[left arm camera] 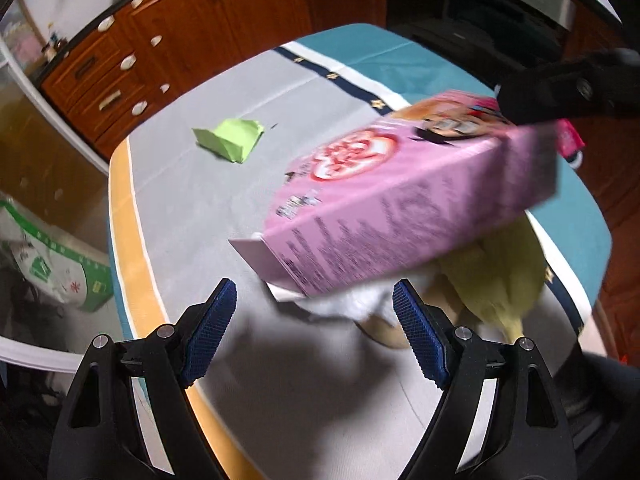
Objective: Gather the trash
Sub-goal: 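Grasp the pink snack box with the right tool while the left tool grasps the orange peel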
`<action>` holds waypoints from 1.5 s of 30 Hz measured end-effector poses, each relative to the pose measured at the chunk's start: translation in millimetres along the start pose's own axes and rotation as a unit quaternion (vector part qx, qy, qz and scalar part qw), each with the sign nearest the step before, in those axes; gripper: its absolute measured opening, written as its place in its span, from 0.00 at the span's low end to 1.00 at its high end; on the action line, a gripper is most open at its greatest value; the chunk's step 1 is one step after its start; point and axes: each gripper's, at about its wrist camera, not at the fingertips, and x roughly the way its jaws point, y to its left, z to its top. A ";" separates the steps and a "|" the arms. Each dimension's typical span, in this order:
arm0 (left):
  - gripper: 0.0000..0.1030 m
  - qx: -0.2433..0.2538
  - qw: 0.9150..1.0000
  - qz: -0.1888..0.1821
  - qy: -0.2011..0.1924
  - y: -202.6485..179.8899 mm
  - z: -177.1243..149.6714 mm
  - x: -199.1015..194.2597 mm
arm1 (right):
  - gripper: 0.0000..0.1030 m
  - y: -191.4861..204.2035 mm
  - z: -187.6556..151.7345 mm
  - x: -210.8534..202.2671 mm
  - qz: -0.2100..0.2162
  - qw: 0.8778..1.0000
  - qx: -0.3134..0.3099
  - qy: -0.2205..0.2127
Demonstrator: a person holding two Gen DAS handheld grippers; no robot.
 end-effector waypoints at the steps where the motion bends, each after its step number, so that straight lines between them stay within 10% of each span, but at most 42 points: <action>1: 0.79 -0.008 1.000 0.000 0.001 3.8 3.1 2.8 | 0.92 1.5 2.9 4.8 0.000 1.000 -0.003 0.005; 29: 0.79 -0.021 0.997 -0.072 -0.024 -11.5 112.2 33.3 | 0.93 -42.2 62.2 46.2 0.018 1.000 0.012 0.019; 33: 0.79 -0.020 0.997 -0.073 -0.010 -4.3 100.7 38.3 | 0.57 -39.1 61.9 51.4 0.001 1.000 -0.011 0.011; 45: 0.79 -0.019 0.996 -0.084 0.013 1.8 79.7 44.6 | 0.40 -39.8 69.5 37.8 -0.002 0.999 0.002 -0.046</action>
